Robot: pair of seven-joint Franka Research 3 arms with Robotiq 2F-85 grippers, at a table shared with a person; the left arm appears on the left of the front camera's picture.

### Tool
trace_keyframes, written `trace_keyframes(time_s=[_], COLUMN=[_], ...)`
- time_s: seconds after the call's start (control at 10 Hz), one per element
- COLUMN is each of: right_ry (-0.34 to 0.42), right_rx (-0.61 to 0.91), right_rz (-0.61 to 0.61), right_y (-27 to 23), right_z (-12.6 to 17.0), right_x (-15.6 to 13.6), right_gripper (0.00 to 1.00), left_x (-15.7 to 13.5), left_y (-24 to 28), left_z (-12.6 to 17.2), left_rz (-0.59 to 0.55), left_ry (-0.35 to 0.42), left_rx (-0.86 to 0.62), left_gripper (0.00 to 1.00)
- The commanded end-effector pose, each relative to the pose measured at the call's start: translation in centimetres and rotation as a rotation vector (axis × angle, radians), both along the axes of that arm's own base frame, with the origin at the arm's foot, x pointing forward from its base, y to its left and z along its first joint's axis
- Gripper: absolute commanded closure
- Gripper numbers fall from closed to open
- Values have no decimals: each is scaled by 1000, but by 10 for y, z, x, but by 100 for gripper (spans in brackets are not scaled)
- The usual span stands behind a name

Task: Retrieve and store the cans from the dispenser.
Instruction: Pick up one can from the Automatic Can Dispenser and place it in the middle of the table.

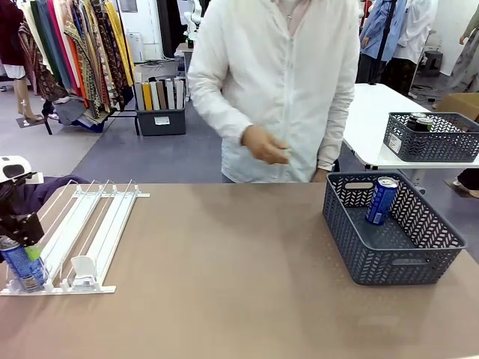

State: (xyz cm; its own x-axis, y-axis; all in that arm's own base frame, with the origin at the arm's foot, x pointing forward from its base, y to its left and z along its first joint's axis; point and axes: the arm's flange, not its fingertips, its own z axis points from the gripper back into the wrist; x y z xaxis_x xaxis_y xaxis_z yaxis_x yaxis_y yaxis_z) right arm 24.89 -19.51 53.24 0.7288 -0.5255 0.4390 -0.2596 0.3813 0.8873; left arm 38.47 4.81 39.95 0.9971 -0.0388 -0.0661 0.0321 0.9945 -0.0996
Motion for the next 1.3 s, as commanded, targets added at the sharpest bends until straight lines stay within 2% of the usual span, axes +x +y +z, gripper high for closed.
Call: trace_keyframes(time_s=[0.0,0.4,0.7,0.9,1.0,1.2], right_ry=[-34,-34,-34,-34,-34,-34], right_rx=[14,14,14,14,14,14], right_rz=[-4,-4,-4,-4,-4,-4], right_y=[1,1,1,1,1,1], right_z=[3,3,3,3,3,3], right_x=[3,3,3,3,3,3], right_gripper=[0,0,0,0,0,0], left_x=[1,-1,-9,-27,-36,-55], left_y=[-2,-3,-3,-4,-3,8], left_z=[3,8,26,70,98,150], left_rz=[13,13,19,7,23,-61], left_ry=[20,5,-18,-42,-87,-103], left_rx=[25,45,72,95,101,39], left_gripper=[100,100,100,100,100,100])
